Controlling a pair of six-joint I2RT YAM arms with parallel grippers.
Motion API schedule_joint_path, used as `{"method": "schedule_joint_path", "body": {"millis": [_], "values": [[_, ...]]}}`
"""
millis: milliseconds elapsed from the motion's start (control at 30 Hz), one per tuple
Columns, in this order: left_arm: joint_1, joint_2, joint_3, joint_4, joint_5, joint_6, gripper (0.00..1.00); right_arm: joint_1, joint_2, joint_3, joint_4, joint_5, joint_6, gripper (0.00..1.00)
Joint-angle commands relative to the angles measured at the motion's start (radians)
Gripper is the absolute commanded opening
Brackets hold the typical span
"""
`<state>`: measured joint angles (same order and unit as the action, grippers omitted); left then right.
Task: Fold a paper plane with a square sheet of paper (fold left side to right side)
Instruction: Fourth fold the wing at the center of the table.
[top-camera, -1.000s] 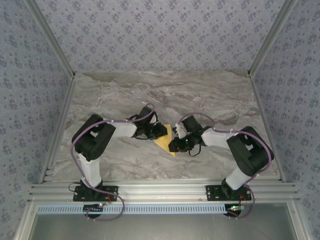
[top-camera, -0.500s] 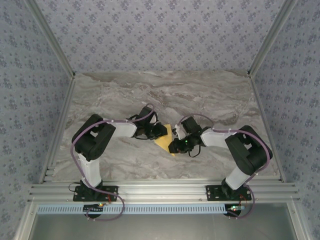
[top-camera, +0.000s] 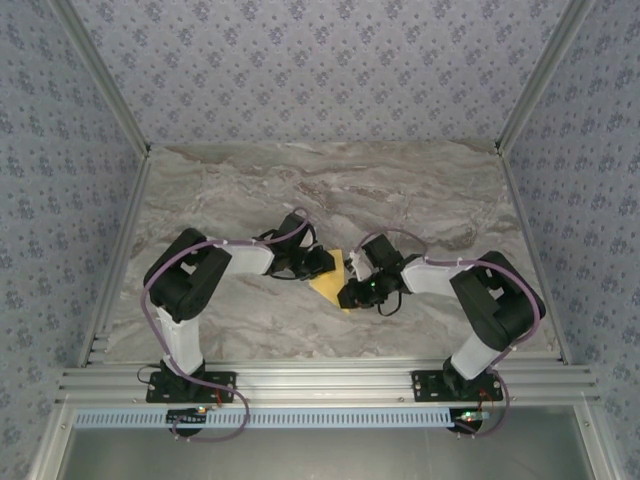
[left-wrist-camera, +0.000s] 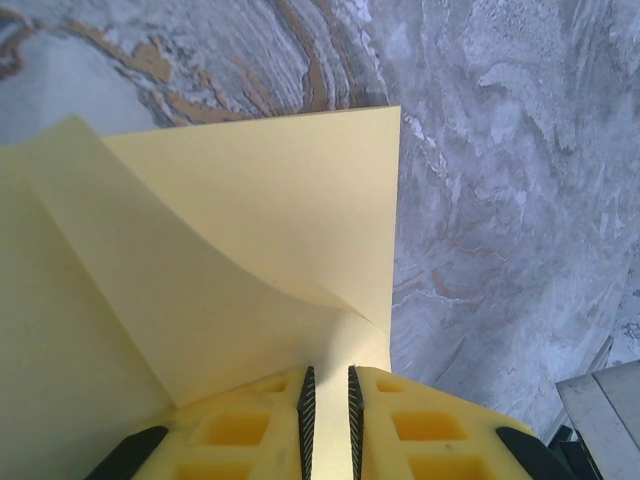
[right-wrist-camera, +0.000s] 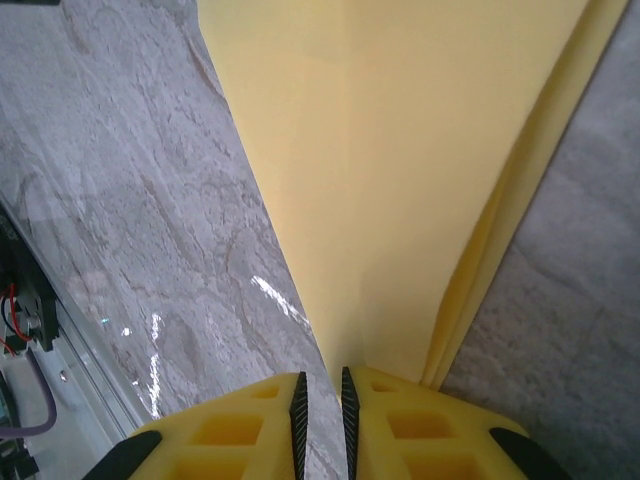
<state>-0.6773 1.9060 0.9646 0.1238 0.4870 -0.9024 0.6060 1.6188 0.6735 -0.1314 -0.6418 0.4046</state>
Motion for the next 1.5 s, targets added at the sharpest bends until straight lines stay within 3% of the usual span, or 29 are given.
{"method": "schedule_joint_path", "body": {"millis": [0,367,667,1000,1133,1467], "values": [[-0.003,0.033,-0.033,-0.11,-0.051,0.017,0.19,0.016,-0.022,-0.043,-0.16,0.017,-0.021,0.19],[-0.004,0.036,-0.035,-0.106,-0.048,0.016,0.19,0.016,-0.06,-0.053,-0.207,0.023,-0.035,0.18],[-0.003,0.027,-0.038,-0.103,-0.046,0.015,0.19,-0.002,-0.189,0.006,-0.171,-0.039,-0.003,0.17],[-0.004,0.021,-0.039,-0.101,-0.043,0.014,0.19,-0.016,-0.032,0.044,0.02,-0.003,0.069,0.15],[-0.005,0.016,-0.038,-0.101,-0.044,0.016,0.19,-0.023,0.009,0.034,0.01,0.054,0.068,0.14],[-0.004,0.014,-0.033,-0.106,-0.047,0.019,0.19,-0.029,0.018,-0.047,-0.061,0.027,0.045,0.09]]}}
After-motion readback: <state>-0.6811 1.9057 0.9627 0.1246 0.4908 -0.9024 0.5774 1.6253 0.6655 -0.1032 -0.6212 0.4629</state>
